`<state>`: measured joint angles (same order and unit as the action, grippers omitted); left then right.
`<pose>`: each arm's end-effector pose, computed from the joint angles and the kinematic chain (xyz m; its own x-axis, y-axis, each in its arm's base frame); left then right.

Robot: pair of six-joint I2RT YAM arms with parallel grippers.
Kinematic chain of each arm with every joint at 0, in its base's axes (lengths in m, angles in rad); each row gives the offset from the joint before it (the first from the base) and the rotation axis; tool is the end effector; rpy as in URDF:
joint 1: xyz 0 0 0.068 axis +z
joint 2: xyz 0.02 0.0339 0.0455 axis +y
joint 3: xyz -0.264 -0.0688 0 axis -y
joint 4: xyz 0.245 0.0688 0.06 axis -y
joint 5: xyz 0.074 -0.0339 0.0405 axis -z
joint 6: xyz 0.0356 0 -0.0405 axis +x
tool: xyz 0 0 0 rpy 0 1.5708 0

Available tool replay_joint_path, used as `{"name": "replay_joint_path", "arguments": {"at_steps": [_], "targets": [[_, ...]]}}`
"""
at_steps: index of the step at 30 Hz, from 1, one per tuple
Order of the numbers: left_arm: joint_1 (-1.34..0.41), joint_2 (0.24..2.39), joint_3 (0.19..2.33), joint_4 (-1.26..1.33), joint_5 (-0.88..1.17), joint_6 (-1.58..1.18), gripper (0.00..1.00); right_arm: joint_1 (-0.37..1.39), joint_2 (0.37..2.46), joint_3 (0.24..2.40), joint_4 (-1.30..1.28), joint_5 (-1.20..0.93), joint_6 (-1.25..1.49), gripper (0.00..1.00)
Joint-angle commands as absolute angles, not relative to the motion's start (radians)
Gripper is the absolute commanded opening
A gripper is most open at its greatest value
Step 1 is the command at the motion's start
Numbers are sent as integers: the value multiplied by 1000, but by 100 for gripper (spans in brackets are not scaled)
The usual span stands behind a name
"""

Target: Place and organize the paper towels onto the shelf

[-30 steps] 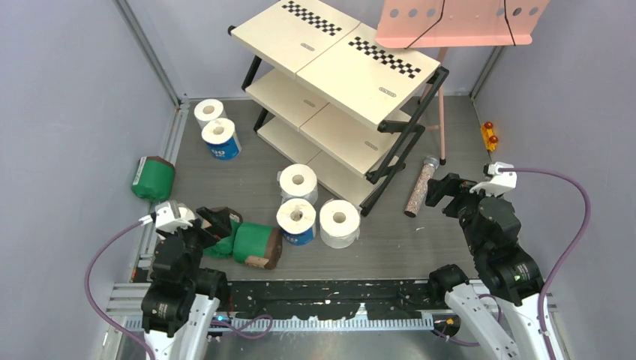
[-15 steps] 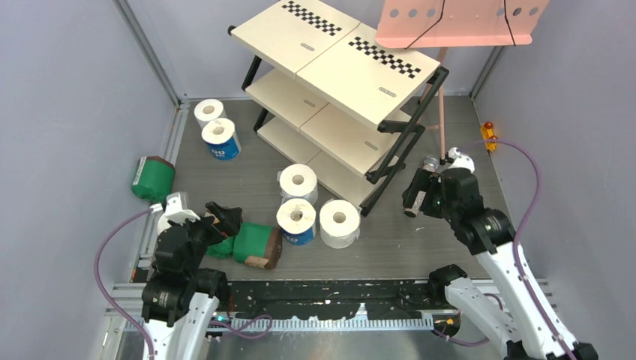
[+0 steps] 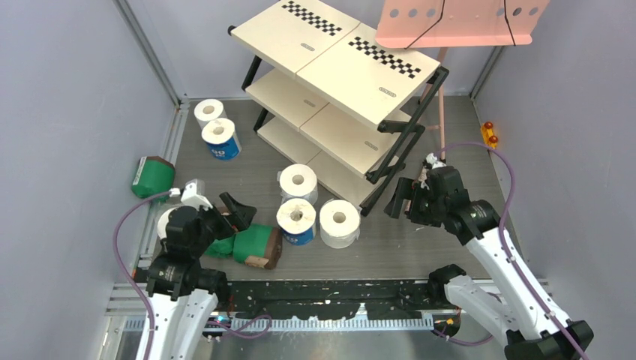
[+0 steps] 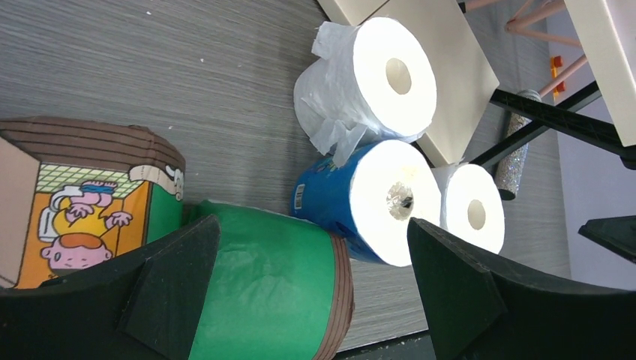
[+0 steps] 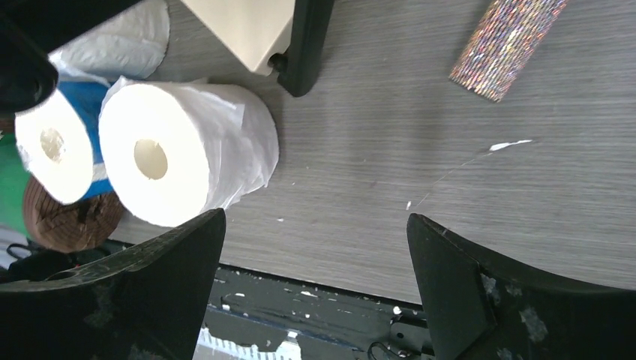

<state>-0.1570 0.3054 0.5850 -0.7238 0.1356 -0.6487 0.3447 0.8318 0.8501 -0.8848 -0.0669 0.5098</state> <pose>0.0840 -0.0182 0.2712 -0.5047 -0.5262 -0.6844 -0.0369 0.8052 -0.5918 0.1469 0.0553 0.2896 -0.8105 0.2264 -0.5403 0.0202 0.9326 0.3604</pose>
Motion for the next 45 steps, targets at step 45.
{"name": "replay_joint_path", "arguments": {"at_steps": [45], "targets": [[-482,1603,1260,-654,-21,-546,62,462,641,858,-863,364,533,100]]}}
